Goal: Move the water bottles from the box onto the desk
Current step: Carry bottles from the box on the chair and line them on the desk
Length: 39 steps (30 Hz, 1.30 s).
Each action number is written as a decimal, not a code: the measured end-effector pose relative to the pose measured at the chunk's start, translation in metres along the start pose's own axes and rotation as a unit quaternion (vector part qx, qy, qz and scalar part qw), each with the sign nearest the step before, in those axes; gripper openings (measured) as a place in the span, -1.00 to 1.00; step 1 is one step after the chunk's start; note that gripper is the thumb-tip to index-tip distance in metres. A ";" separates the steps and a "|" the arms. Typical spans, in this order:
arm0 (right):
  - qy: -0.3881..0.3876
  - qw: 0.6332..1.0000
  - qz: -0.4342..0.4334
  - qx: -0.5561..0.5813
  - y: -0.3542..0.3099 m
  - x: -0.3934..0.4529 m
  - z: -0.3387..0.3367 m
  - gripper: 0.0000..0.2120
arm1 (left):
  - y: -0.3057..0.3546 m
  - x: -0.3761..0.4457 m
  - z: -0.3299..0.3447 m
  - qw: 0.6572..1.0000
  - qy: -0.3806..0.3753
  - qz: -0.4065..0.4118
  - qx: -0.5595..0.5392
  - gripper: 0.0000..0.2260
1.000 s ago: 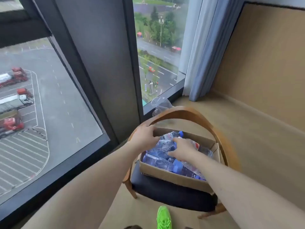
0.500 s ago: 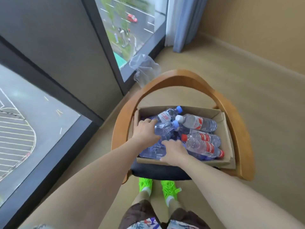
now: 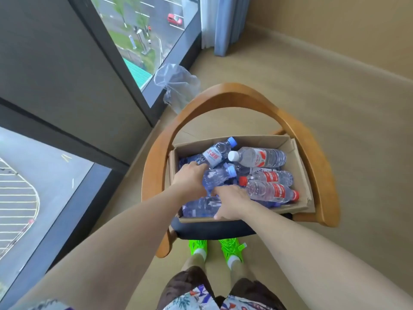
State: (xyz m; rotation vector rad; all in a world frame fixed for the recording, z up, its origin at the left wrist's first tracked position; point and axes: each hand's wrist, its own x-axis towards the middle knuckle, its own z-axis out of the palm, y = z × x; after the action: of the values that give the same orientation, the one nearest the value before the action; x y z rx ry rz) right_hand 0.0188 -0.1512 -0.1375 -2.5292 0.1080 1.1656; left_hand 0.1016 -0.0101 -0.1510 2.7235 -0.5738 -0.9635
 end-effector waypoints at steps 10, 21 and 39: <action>0.054 0.996 -0.007 0.070 -0.005 -0.025 -0.064 -0.38 | 0.002 -0.014 -0.068 0.985 0.090 -0.068 -0.132 -0.39; 0.268 0.910 -0.003 0.315 -0.024 -0.064 -0.163 -0.34 | 0.021 -0.038 -0.170 0.928 0.236 -0.074 -0.277 -0.42; 0.217 0.726 -0.231 0.610 -0.106 -0.109 -0.267 -0.54 | 0.052 -0.144 -0.272 0.792 0.413 -0.134 -0.429 -0.44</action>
State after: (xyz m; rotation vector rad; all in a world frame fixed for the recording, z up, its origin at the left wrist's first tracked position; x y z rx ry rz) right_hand 0.1623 -0.1528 0.1338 -1.3909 0.2404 0.0895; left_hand 0.1575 0.0183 0.1548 2.0407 0.3618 0.0611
